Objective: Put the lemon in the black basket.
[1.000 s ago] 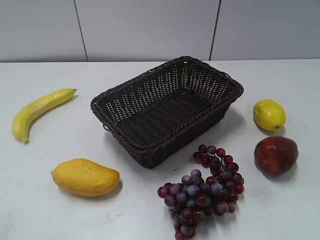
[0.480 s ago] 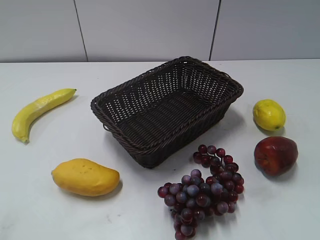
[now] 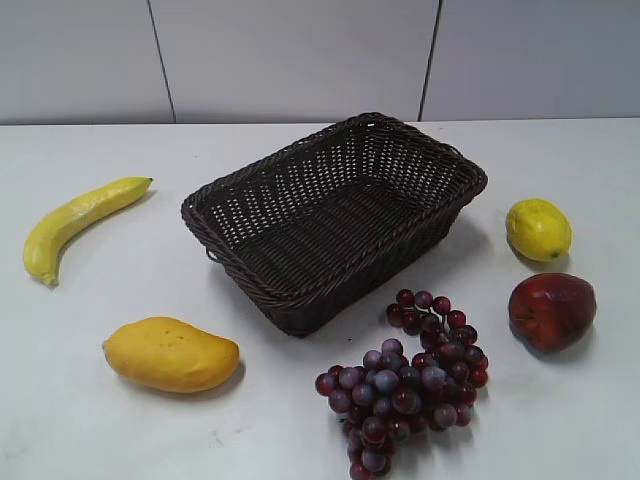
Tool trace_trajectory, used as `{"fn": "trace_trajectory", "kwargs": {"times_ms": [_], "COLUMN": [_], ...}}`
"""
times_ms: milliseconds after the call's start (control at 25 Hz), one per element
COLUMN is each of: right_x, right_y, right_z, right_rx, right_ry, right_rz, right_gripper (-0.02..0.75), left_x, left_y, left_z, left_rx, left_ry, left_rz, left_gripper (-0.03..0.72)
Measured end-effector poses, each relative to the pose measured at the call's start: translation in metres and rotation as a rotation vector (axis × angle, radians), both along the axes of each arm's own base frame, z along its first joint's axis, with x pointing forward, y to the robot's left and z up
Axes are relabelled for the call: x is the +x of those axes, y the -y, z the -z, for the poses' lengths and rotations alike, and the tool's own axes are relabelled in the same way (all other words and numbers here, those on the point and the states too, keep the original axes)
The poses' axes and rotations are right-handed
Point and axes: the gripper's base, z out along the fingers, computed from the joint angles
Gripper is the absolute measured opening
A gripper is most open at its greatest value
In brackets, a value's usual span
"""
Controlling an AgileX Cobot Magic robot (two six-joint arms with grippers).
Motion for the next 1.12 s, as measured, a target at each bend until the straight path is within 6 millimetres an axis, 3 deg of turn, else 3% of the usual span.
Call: {"fn": "trace_trajectory", "kwargs": {"times_ms": [240,760,1120], "right_x": [0.067,0.203,0.265], "right_y": [-0.006,-0.01,-0.012], "right_z": [0.001,0.034,0.089], "right_rx": [0.06,0.034,0.019], "right_ry": [-0.162,-0.336,-0.447], "right_rz": [0.001,-0.021,-0.041], "right_gripper": [0.594,0.594,0.593], "left_x": [0.0,0.0,0.0], "left_y": [0.0,0.0,0.0], "left_z": [0.0,0.0,0.0], "left_rx": [0.0,0.0,0.0], "left_ry": [0.0,0.0,0.0], "left_rz": [0.0,0.0,0.0], "left_gripper": [0.472,0.472,0.472]}}
